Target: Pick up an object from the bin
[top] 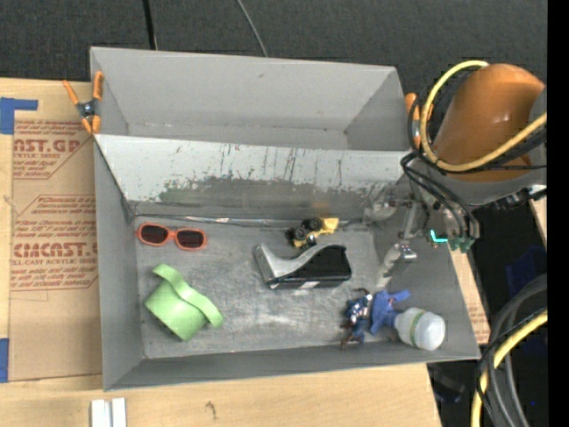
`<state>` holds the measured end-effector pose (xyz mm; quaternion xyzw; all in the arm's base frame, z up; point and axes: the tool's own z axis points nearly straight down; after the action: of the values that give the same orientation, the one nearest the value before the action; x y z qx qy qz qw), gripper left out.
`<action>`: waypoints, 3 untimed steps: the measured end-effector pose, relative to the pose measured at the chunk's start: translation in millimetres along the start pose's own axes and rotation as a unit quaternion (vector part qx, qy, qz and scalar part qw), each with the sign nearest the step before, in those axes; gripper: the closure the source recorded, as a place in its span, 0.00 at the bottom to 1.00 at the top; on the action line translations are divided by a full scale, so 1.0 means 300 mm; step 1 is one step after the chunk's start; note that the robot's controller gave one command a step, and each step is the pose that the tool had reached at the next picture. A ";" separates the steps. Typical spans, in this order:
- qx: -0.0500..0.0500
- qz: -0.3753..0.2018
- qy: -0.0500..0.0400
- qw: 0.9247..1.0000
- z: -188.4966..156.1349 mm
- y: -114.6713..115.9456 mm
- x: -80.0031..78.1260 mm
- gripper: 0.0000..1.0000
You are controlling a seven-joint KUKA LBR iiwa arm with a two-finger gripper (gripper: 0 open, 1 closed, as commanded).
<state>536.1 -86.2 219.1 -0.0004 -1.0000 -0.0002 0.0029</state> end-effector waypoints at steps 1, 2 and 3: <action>0.001 -0.001 -0.004 1.000 -0.013 0.001 -0.005 0.00; 0.001 0.021 -0.009 1.000 0.116 0.017 -0.047 0.00; 0.000 0.026 -0.006 1.000 0.191 0.021 -0.042 0.00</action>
Offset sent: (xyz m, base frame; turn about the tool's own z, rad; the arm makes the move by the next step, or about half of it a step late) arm 0.0340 0.0175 -0.1382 0.1389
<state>548.3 -79.9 161.6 -0.0265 -0.9996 -0.0005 -0.0032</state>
